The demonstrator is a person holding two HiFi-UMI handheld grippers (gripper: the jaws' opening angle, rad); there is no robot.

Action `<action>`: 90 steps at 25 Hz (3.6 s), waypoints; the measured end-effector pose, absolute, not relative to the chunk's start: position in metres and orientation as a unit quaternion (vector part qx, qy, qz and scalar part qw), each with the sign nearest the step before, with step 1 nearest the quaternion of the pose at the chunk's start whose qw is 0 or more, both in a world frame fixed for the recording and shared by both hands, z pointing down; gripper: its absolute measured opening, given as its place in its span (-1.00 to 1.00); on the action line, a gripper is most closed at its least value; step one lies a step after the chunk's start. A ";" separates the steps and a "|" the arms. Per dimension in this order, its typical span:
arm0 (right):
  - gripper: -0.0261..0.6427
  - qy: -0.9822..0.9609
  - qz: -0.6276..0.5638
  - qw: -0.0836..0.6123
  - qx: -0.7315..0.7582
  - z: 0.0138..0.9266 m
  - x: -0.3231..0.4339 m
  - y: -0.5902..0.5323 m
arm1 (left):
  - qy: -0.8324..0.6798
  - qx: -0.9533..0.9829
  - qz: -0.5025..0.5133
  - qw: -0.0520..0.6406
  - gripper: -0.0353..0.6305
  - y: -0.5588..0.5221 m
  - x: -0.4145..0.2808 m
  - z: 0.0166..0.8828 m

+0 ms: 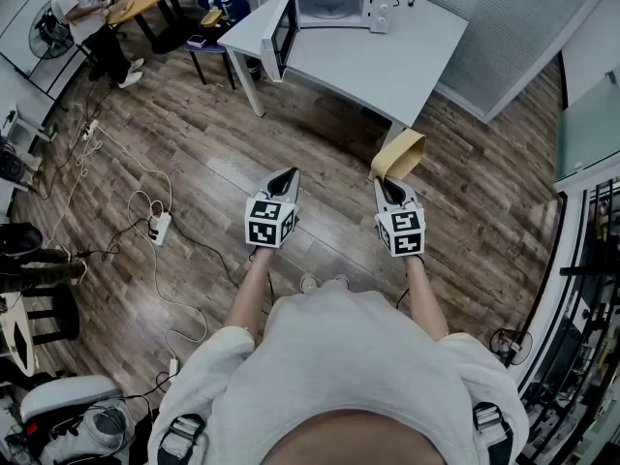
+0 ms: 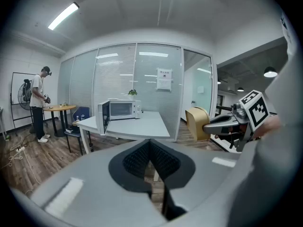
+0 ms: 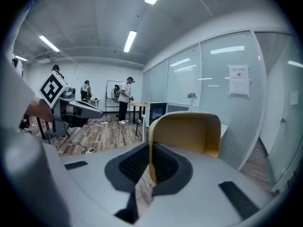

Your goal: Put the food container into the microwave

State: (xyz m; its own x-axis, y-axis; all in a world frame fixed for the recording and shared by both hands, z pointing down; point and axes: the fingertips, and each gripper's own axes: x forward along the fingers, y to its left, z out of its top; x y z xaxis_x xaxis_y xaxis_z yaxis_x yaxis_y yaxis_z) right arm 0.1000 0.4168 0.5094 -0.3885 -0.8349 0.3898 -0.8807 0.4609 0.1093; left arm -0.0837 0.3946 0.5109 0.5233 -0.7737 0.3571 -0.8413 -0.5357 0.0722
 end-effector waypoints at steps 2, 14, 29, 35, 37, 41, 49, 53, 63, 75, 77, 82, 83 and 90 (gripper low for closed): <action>-0.85 -0.833 0.058 0.200 0.513 0.513 0.098 0.422 | -0.465 0.865 0.137 0.126 -0.86 0.399 -0.082 0.512; -0.85 -0.837 0.072 0.207 0.501 0.528 0.110 0.439 | -0.469 0.860 0.145 0.141 -0.86 0.414 -0.066 0.528; -0.85 -0.853 0.081 0.208 0.473 0.542 0.125 0.418 | -0.479 0.850 0.155 0.154 -0.86 0.407 -0.041 0.547; -0.85 -0.857 0.077 0.209 0.465 0.546 0.116 0.389 | -0.481 0.850 0.152 0.155 -0.86 0.378 -0.045 0.551; -0.85 -0.857 0.077 0.212 0.464 0.549 0.116 0.377 | -0.481 0.850 0.150 0.155 -0.86 0.365 -0.045 0.553; -0.85 -0.856 0.074 0.218 0.463 0.553 0.111 0.350 | -0.478 0.851 0.148 0.159 -0.86 0.336 -0.047 0.560; -0.85 -0.850 0.074 0.228 0.469 0.555 0.099 0.282 | -0.465 0.859 0.144 0.159 -0.86 0.262 -0.056 0.559; -0.85 -0.847 0.075 0.233 0.471 0.552 0.092 0.252 | -0.459 0.862 0.144 0.163 -0.86 0.229 -0.062 0.558; -0.85 -0.840 0.071 0.249 0.477 0.546 0.072 0.178 | -0.444 0.868 0.138 0.174 -0.86 0.152 -0.075 0.559; -0.85 -0.828 0.057 0.267 0.490 0.543 0.062 0.105 | -0.410 0.884 0.134 0.179 -0.86 0.076 -0.069 0.563; -0.85 -0.826 0.054 0.269 0.492 0.542 0.060 0.093 | -0.404 0.887 0.133 0.178 -0.86 0.064 -0.069 0.564; -0.85 -0.824 0.041 0.277 0.492 0.539 0.055 0.070 | -0.393 0.891 0.137 0.181 -0.86 0.045 -0.069 0.568; -0.85 -0.824 0.040 0.279 0.492 0.539 0.054 0.067 | -0.391 0.892 0.137 0.182 -0.86 0.042 -0.069 0.569; -0.85 -0.824 0.038 0.284 0.489 0.540 0.054 0.054 | -0.383 0.894 0.141 0.186 -0.86 0.032 -0.064 0.574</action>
State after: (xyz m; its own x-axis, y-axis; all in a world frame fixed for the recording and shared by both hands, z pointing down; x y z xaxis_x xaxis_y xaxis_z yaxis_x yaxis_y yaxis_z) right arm 0.0537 0.0537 0.5396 -0.3605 -0.7839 0.5055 -0.8267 0.5196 0.2161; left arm -0.0637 0.0324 0.5739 0.6666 -0.6328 0.3941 -0.7375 -0.6369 0.2246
